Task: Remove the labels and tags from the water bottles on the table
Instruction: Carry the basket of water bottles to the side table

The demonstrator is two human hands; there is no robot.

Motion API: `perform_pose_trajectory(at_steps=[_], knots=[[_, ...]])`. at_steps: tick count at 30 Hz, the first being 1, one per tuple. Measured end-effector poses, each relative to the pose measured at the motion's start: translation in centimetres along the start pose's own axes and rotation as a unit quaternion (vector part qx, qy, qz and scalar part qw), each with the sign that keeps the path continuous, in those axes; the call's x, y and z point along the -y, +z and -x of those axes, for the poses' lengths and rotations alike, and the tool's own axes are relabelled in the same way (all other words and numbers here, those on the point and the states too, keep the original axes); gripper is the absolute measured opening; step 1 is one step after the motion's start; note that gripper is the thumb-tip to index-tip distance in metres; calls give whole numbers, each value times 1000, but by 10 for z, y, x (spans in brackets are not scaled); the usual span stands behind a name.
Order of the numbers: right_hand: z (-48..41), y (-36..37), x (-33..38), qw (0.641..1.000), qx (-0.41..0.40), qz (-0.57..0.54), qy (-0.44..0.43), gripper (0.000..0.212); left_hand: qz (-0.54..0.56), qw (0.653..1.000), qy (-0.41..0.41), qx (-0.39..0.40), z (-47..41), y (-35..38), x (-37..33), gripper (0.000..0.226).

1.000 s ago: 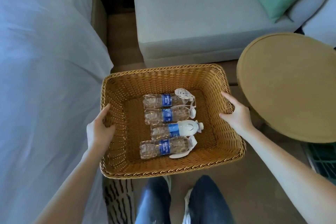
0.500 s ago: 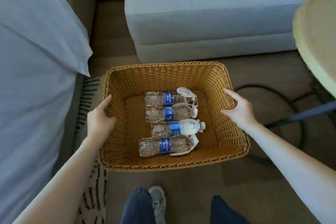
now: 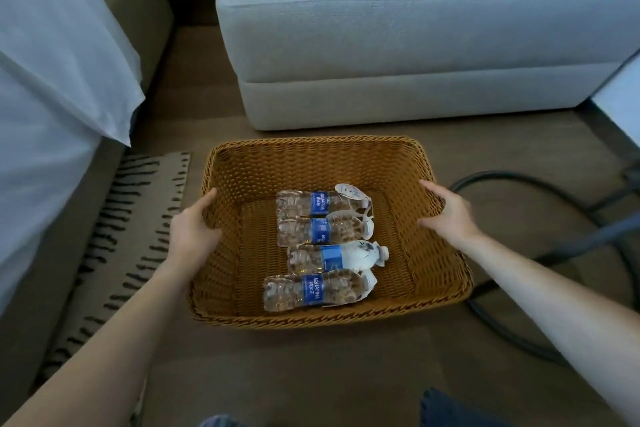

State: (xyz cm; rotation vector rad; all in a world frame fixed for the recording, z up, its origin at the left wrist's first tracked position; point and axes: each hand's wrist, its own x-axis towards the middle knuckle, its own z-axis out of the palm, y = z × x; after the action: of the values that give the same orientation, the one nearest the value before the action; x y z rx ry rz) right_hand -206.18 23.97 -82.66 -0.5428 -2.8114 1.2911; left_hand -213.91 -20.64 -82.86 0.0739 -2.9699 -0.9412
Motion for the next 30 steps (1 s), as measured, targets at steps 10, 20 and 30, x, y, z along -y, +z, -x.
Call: perform_pose_trajectory(at_steps=[10, 20, 30], knots=[[-13, 22, -32, 999, 6, 37, -2, 83, -18, 999, -13, 30, -5, 38, 20, 78], [-6, 27, -33, 998, -7, 58, -5, 83, -30, 1000, 1, 5, 2, 51, 30, 80], [0, 24, -17, 994, 39, 94, 45, 95, -39, 994, -48, 96, 1, 43, 24, 79]])
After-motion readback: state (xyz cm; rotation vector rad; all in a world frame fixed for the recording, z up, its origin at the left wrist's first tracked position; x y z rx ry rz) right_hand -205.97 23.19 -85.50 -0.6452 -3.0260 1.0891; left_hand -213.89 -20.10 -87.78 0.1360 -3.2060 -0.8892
